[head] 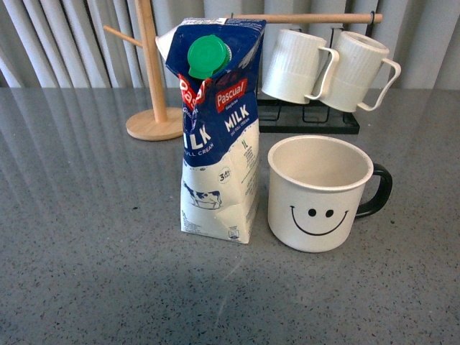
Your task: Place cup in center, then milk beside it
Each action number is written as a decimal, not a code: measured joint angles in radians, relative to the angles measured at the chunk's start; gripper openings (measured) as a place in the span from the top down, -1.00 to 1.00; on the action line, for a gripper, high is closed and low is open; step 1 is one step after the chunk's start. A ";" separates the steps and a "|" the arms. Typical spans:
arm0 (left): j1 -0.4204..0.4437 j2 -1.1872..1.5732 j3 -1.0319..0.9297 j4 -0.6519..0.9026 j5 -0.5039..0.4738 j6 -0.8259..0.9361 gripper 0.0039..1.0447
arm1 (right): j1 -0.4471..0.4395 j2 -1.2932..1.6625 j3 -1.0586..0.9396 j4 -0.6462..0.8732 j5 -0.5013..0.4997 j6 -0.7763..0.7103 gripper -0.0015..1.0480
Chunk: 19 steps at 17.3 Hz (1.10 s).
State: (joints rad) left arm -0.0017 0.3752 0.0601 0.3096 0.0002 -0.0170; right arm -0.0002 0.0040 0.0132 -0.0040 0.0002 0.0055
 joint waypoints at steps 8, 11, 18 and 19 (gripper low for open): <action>0.000 -0.121 -0.046 -0.057 0.000 0.000 0.98 | 0.000 0.000 0.000 0.000 0.000 0.000 -0.87; 0.000 -0.164 -0.046 -0.096 0.000 0.000 0.98 | 0.000 0.000 0.000 0.000 0.000 0.000 -0.87; 0.000 -0.365 -0.043 -0.310 -0.003 0.001 0.98 | 0.000 0.000 0.000 0.001 0.000 0.000 -0.87; 0.000 -0.365 -0.045 -0.319 -0.002 0.001 0.98 | 0.000 0.000 0.000 0.000 0.000 0.000 -0.87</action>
State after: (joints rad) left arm -0.0017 0.0105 0.0151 -0.0093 -0.0017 -0.0158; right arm -0.0002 0.0040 0.0132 -0.0036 -0.0002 0.0055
